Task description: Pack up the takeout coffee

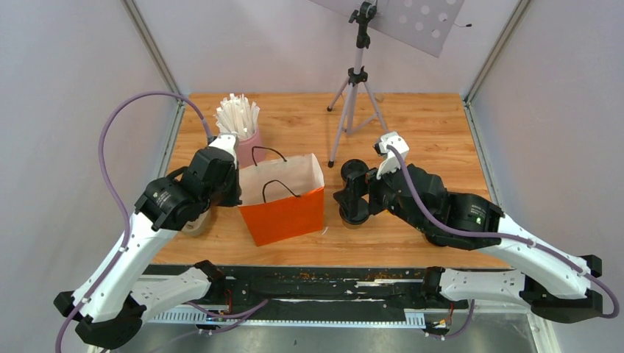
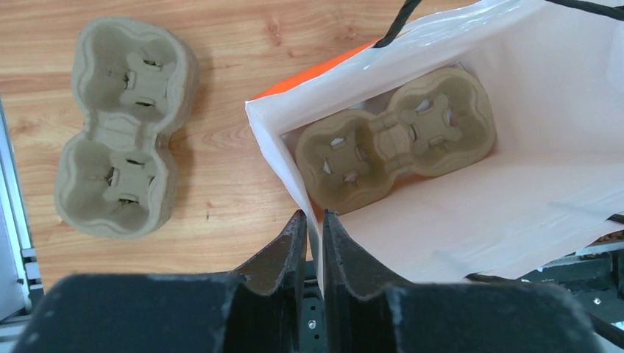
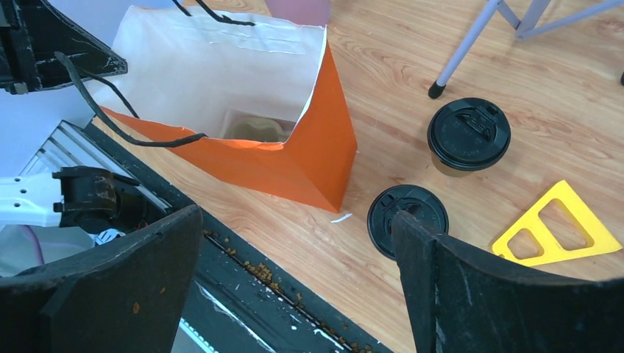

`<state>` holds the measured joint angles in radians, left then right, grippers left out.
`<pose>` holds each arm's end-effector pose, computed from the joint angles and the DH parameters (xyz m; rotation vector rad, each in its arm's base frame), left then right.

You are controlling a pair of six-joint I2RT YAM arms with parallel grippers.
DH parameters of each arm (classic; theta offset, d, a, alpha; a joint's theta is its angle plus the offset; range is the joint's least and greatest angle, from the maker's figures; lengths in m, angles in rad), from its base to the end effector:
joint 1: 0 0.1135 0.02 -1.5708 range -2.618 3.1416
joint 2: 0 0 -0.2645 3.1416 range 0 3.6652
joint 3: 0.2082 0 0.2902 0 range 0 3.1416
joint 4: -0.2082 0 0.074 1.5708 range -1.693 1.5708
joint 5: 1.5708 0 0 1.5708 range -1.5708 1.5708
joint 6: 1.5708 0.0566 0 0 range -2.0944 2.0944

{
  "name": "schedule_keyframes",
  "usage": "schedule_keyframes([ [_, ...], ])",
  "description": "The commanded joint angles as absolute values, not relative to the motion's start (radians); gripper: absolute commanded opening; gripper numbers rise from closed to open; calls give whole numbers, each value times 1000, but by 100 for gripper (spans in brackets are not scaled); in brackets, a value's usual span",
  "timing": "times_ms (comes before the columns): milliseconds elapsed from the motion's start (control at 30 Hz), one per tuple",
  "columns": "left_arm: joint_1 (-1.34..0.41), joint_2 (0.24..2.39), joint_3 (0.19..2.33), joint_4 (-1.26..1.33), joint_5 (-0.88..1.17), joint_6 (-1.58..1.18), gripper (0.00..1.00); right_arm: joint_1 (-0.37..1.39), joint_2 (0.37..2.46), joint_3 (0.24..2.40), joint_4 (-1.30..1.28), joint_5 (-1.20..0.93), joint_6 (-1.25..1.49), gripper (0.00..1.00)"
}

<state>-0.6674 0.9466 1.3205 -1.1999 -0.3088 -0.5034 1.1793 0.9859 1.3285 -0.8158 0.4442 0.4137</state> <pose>0.1634 -0.1069 0.3936 0.0501 2.3554 -0.2025 0.1112 0.2057 0.4289 -0.4961 1.9792 0.5644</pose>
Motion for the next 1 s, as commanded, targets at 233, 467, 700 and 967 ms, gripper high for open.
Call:
schedule_keyframes([
  [233,-671,882,1239,-1016,-403,-420,17,1180,1006,1361,-937,475,504,98],
  [467,-671,919,1243,-878,-361,-290,17,1115,1122,1412,-946,424,503,98],
  [700,-670,961,1251,-858,-374,-317,36,1045,1207,1479,-909,333,500,93],
  [967,-670,975,1342,-1005,-446,-387,68,916,1249,1434,-794,146,493,75],
])
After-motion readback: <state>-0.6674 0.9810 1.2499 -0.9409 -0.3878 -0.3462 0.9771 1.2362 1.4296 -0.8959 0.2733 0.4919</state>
